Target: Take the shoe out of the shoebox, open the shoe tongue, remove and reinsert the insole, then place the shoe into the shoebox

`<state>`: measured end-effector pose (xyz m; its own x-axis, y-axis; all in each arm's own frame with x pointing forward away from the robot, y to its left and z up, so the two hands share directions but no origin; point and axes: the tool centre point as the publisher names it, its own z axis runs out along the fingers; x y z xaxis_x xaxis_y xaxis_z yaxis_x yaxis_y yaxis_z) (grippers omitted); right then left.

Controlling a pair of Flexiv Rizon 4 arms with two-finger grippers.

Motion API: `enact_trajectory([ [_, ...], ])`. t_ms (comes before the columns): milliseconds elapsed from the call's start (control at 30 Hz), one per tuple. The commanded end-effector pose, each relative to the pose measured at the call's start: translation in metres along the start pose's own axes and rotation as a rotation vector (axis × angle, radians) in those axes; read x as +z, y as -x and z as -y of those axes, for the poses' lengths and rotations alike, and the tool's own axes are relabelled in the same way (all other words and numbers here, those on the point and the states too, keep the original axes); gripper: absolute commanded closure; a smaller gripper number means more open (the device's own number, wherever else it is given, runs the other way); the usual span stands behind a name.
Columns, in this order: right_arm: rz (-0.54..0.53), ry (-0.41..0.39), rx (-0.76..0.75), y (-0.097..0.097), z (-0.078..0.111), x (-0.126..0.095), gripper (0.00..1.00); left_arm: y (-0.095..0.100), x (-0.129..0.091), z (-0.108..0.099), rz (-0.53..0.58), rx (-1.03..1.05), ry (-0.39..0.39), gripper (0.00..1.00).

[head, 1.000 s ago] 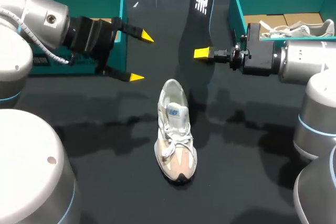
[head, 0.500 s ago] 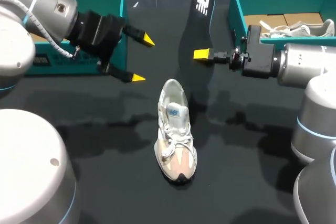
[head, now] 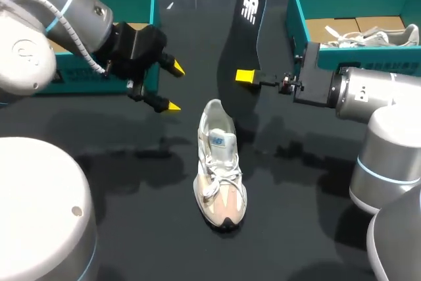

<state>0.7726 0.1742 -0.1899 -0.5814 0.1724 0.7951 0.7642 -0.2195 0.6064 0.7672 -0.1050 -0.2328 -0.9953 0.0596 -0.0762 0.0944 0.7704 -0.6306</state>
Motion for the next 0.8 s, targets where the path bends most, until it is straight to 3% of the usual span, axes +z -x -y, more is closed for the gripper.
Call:
enact_trajectory([
  [33, 0.003, 0.0, 0.0, 0.0, 0.0, 0.003, 1.0, -0.003, 0.003, 0.006, 0.009, -0.002, 0.032, 0.0],
  [167, 0.003, 0.0, 0.0, 0.0, 0.0, 0.003, 1.0, -0.003, 0.003, 0.006, 0.009, -0.002, 0.032, 0.0],
  [467, 0.0, -0.004, -0.084, 0.023, 0.006, 0.017, 1.0, -0.005, 0.042, -0.02, -0.065, -0.06, 0.062, 0.0],
  [567, -0.031, -0.012, -0.169, 0.029, 0.008, 0.018, 1.0, -0.006, 0.05, -0.027, -0.096, -0.062, 0.064, 0.0],
  [600, -0.044, -0.019, -0.228, 0.031, 0.009, 0.019, 1.0, -0.007, 0.055, -0.031, -0.084, -0.039, 0.114, 0.0],
  [800, -0.044, -0.019, -0.228, 0.031, 0.009, 0.019, 1.0, -0.007, 0.055, -0.031, -0.084, -0.039, 0.114, 0.0],
])
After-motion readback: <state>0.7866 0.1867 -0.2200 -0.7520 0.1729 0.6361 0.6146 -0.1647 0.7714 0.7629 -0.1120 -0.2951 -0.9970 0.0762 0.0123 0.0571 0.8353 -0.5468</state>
